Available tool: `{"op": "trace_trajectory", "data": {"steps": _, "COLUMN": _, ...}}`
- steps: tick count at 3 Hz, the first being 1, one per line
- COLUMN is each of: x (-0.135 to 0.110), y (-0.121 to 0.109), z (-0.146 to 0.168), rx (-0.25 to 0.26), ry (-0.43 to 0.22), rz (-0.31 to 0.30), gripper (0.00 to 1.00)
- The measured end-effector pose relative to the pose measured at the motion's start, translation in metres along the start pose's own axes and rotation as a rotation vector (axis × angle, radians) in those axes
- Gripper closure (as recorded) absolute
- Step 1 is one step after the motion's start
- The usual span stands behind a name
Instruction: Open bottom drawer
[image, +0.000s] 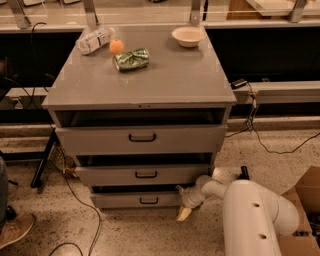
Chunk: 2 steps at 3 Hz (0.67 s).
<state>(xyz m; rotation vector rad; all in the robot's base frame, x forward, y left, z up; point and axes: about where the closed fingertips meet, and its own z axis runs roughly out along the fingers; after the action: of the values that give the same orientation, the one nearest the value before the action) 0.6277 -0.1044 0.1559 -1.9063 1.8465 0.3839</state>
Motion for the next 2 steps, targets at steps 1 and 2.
{"op": "trace_trajectory", "data": {"steps": 1, "x": -0.0014, "y": -0.0006, "z": -0.0016, "rx": -0.002, "ry": 0.0, "rz": 0.0, "gripper": 0.41}}
{"op": "trace_trajectory", "data": {"steps": 2, "x": -0.0036, "y": -0.0012, "z": -0.0055, "rx": -0.002, "ry": 0.0, "rz": 0.0, "gripper": 0.64}}
